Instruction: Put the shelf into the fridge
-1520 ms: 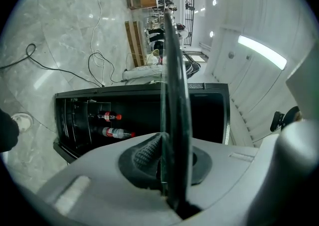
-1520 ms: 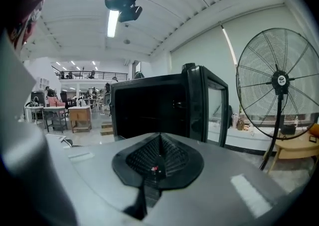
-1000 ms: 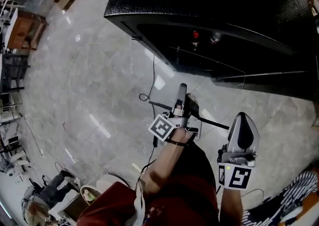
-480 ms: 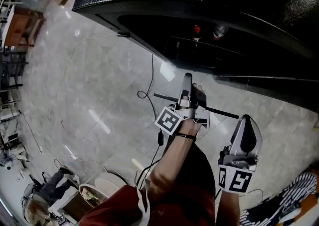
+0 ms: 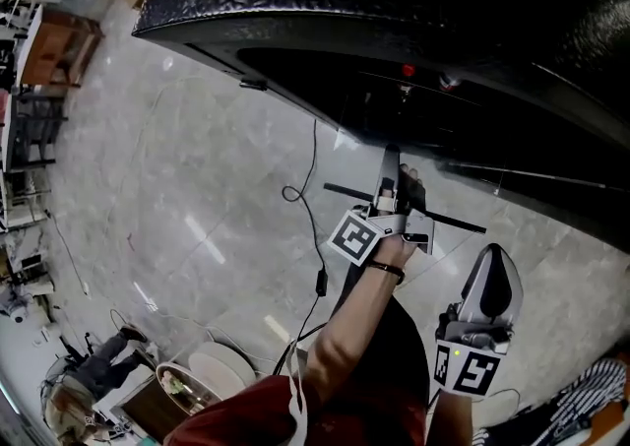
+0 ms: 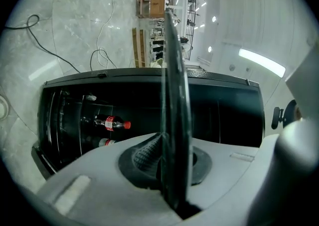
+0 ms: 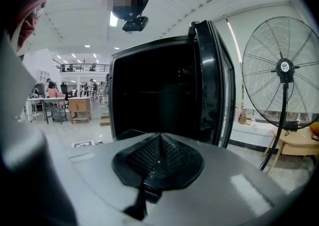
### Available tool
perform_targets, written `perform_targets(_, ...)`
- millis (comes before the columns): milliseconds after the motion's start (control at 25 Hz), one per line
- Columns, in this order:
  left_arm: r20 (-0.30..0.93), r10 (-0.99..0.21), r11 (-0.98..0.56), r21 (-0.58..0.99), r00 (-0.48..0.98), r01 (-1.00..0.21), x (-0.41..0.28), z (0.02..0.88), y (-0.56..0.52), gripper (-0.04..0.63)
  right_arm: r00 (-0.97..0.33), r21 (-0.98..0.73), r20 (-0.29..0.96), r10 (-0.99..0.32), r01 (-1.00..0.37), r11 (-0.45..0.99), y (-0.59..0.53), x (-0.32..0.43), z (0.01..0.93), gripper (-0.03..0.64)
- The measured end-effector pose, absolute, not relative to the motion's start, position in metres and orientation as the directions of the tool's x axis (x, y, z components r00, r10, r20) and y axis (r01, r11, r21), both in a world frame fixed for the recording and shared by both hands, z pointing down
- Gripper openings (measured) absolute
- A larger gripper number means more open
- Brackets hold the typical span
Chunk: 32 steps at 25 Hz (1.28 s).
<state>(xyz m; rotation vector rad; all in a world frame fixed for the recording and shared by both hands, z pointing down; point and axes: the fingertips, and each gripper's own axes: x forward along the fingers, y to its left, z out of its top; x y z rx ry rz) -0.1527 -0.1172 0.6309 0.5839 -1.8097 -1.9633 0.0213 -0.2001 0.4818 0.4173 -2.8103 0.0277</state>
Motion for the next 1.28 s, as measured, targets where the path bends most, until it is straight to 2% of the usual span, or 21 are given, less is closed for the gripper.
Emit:
perform_targets(600, -0.076, -0.535, -0.090, 0.995, -0.841, -0.033, -0.176, 0.634, -0.138, 0.021, -0.913, 0.014, 0.296, -0.281, -0.290, 0.957, -0.197, 0.016, 0.488, 0.000)
perform_targets(880, -0.088, -0.523, -0.100, 0.994, -0.848, -0.042, -0.214, 0.628, -0.161, 0.023, -0.913, 0.013, 0.298, -0.279, -0.289, 0.957, -0.209, -0.003, 0.485, 0.000)
perform_targets(1120, -0.074, -0.517, -0.079, 0.996, -0.853, -0.039, -0.230, 0.626, -0.169, 0.021, -0.908, 0.013, 0.299, -0.292, -0.303, 0.953, -0.204, 0.005, 0.484, 0.000)
perform_targets(1280, -0.023, -0.518, -0.031, 0.999, -0.855, -0.008, -0.232, 0.637, -0.167, 0.021, -0.908, 0.010, 0.296, -0.296, -0.307, 0.952, -0.198, 0.014, 0.487, 0.000)
